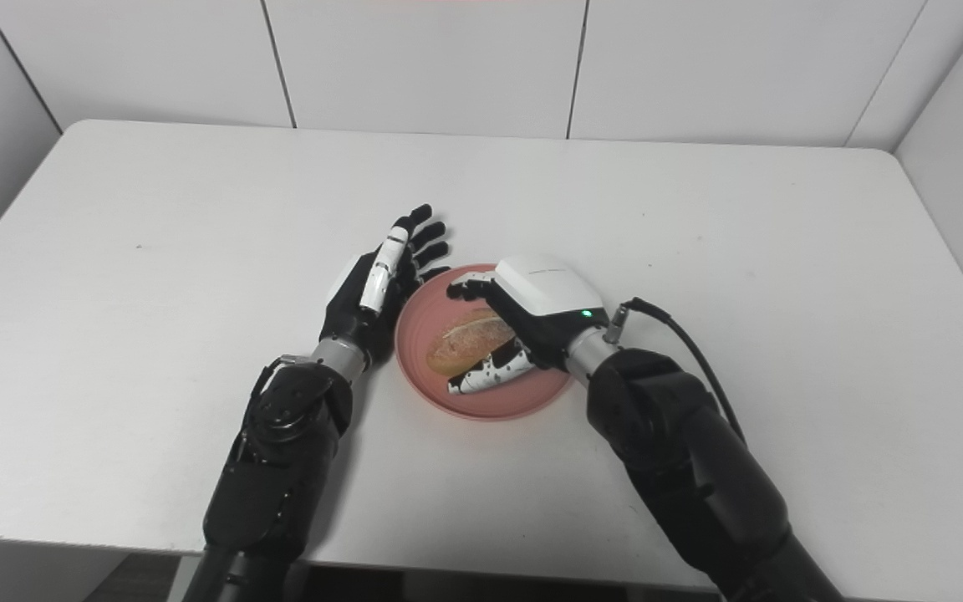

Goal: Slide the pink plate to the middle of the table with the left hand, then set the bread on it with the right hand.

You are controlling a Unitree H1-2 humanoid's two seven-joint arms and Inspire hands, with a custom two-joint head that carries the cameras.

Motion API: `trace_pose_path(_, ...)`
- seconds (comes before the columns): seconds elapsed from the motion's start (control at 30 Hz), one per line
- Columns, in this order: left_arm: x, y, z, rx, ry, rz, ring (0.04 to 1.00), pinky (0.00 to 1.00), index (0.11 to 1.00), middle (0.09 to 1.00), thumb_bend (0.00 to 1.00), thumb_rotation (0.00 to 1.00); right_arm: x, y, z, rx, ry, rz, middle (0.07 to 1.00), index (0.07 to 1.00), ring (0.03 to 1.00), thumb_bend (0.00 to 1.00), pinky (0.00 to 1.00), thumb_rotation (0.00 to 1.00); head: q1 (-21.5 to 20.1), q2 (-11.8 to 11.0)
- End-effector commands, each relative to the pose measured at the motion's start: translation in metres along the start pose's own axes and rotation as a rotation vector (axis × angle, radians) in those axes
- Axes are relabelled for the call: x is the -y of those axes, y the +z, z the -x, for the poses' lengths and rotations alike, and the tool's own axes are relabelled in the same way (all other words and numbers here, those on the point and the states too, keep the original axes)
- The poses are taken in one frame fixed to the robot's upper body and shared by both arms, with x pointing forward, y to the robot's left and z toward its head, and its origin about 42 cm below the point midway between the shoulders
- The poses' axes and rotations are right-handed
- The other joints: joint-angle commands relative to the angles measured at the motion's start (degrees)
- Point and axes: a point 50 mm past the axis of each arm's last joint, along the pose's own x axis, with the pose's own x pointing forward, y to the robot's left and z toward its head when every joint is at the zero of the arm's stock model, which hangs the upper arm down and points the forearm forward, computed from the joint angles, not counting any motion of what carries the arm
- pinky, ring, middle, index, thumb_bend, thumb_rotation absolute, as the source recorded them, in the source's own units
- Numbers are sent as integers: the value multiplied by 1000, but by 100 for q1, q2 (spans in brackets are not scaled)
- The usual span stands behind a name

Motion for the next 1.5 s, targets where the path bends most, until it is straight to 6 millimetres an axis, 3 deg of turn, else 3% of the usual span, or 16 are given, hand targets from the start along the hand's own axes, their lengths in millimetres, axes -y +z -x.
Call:
trace_pose_path(0.0, 0, 7, -3, 13, -6, -15, 907, 906, 916, 921, 344, 1000, 17, 2, 2, 10, -16, 36, 822, 815, 751, 764, 566, 455, 2, 1)
trace_pose_path(0.2, 1, 9, -1, 11, -2, -21, 904, 899, 915, 918, 341, 1000, 23, 5, 7, 20, -12, 28, 863, 862, 796, 817, 643, 452, -17, -2)
trace_pose_path(0.43, 0, 8, -2, 10, -5, -19, 903, 897, 916, 919, 345, 1000, 37, 8, 15, 41, -19, 33, 909, 928, 871, 881, 791, 554, -53, -22)
trace_pose_path(0.7, -1, 7, -2, 12, 1, -24, 893, 884, 914, 912, 346, 1000, 62, 8, 33, 100, -170, -5, 921, 938, 886, 892, 825, 637, -111, -48)
trace_pose_path(1.0, -3, 6, -2, 11, 5, -14, 905, 897, 920, 921, 346, 1000, 84, -3, 54, 74, -383, -89, 909, 943, 862, 865, 741, 678, -173, -89)
trace_pose_path(1.2, -6, 6, 1, 24, 12, -12, 914, 907, 934, 934, 343, 1000, 73, -14, 64, 20, -489, -278, 928, 947, 866, 846, 731, 734, -272, -127)
trace_pose_path(1.33, -9, 5, 3, 37, 17, -11, 930, 925, 940, 947, 344, 1000, 58, -18, 70, -9, -548, -363, 940, 950, 891, 807, 777, 757, -311, -164)
trace_pose_path(1.47, -11, 3, 7, 58, 35, -31, 946, 942, 959, 962, 357, 1000, 33, -21, 75, -61, -604, -438, 940, 965, 895, 771, 791, 907, -361, -221)
